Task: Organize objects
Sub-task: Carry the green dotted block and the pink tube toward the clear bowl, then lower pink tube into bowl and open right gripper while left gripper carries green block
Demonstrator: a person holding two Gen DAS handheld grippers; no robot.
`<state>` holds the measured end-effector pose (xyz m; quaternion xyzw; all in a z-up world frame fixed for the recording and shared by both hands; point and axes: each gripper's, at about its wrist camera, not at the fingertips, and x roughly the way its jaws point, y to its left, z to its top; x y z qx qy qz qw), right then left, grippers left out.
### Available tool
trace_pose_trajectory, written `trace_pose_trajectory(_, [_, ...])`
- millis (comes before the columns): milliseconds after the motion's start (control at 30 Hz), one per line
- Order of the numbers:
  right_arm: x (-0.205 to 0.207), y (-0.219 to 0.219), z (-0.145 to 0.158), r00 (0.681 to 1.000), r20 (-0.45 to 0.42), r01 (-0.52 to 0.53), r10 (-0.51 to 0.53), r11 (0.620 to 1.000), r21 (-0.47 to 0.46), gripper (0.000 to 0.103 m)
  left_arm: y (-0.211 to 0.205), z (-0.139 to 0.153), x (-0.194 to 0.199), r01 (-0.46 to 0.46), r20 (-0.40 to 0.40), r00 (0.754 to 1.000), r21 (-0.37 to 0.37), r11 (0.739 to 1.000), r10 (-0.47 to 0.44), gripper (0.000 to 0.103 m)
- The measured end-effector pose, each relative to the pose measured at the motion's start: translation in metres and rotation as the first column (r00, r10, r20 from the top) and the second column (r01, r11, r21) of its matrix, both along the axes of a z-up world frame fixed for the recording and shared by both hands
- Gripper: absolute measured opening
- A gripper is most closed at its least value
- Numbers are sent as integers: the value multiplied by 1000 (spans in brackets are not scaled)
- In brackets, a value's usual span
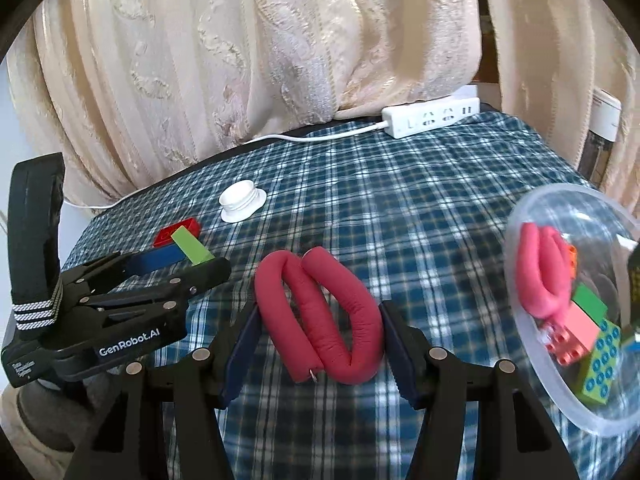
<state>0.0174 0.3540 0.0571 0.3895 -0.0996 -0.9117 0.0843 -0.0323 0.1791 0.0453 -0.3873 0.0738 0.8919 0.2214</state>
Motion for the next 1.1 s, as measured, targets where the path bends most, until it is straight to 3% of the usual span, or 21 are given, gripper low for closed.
trace_pose_trajectory(600, [32,62,17,985,-80,152,-155,987,-46,63,29,12,20,58,-8,998,0,998,-58,63])
trace_pose_trajectory(1100, [48,135,15,930,-95,345,-354,933,-100,64,69,25,32,128,-19,992,-3,992,-128,63])
